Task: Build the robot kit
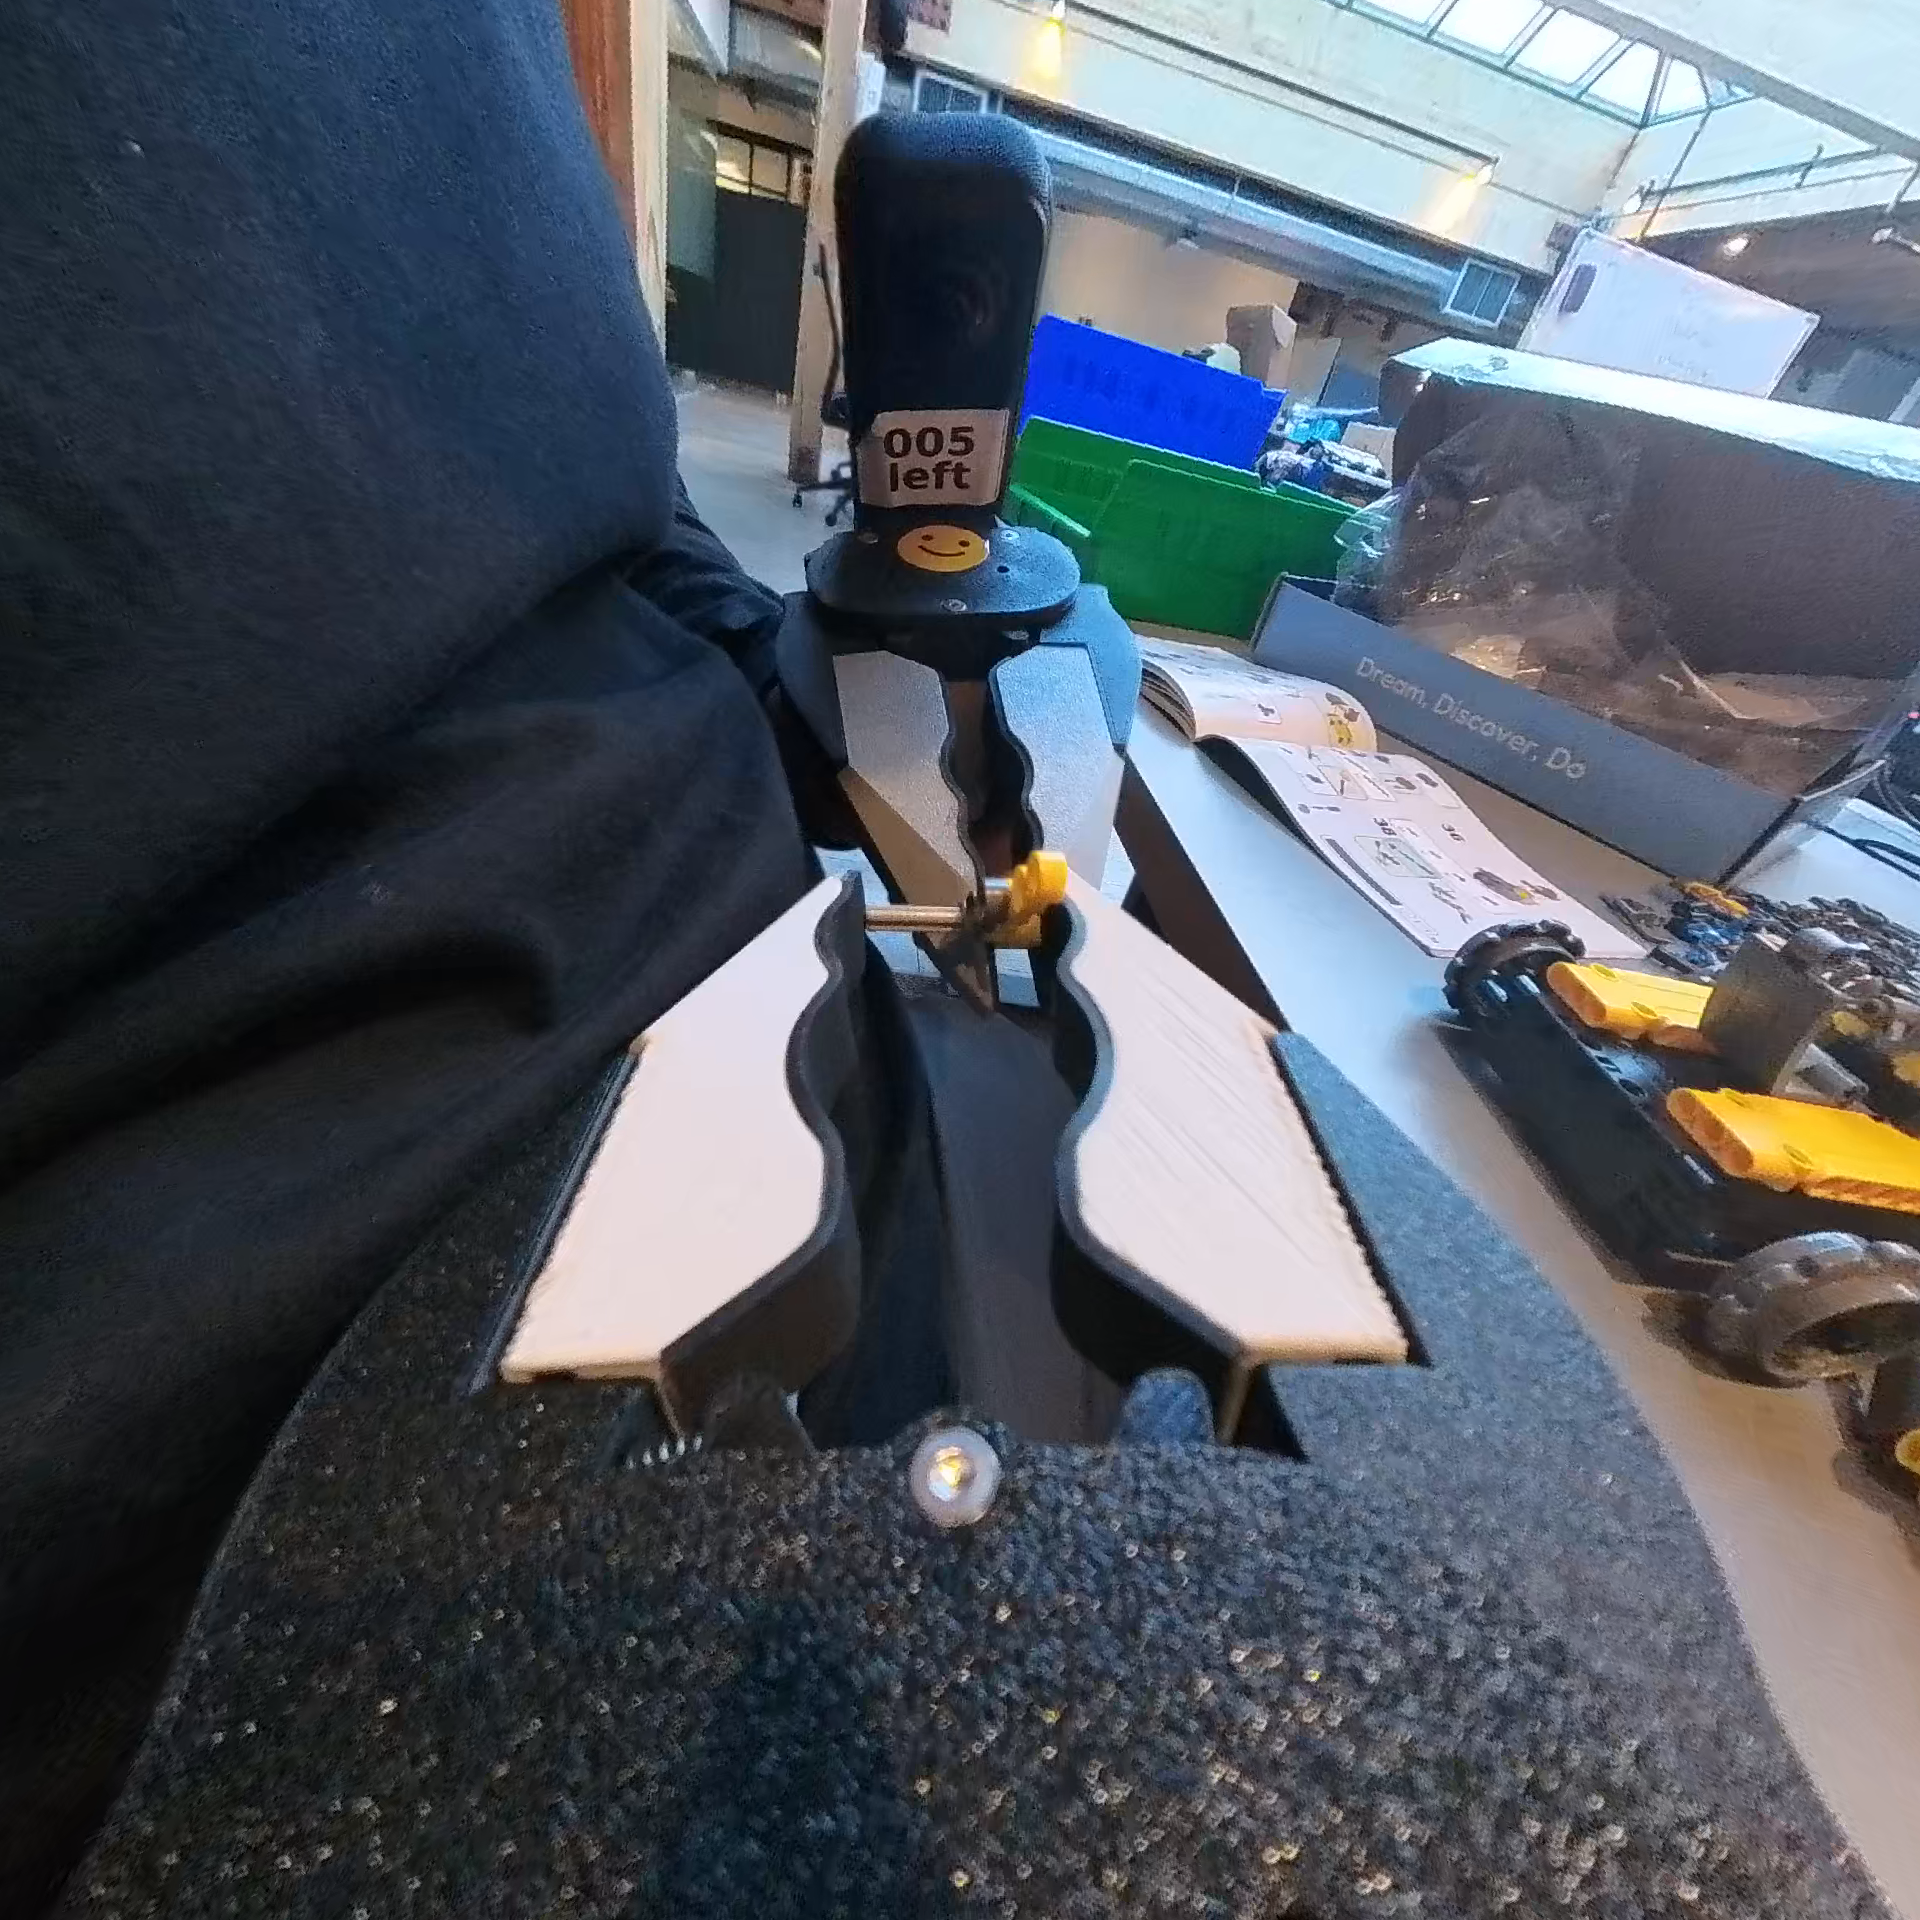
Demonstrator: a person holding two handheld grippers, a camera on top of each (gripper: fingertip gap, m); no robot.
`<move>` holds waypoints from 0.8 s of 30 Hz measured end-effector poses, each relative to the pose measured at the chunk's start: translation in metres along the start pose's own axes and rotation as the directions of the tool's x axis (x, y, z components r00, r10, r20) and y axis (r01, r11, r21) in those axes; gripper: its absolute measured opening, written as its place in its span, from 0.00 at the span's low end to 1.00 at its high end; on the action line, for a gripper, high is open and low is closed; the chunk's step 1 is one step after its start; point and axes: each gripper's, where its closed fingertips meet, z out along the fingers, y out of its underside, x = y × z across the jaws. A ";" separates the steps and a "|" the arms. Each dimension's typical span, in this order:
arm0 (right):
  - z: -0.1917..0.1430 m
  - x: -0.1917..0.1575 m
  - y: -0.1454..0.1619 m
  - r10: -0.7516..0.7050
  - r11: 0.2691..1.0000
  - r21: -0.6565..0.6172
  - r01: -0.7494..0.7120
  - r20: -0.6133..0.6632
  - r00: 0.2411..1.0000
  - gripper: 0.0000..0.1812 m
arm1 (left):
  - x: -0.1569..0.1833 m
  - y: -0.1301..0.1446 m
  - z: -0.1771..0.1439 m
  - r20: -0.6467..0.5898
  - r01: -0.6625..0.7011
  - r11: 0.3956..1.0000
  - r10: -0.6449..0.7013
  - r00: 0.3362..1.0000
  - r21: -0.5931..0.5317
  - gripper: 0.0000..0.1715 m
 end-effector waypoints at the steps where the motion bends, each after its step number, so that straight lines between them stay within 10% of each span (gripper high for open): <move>1: 0.000 0.000 -0.001 0.010 1.000 0.009 -0.010 0.003 1.000 0.18 | 0.000 -0.001 0.000 0.001 0.003 1.000 -0.003 1.000 0.000 0.03; 24: -0.005 0.002 -0.013 0.164 0.976 0.138 -0.167 0.035 0.986 0.19 | 0.001 -0.011 -0.001 -0.068 0.186 0.980 -0.181 0.981 0.068 0.03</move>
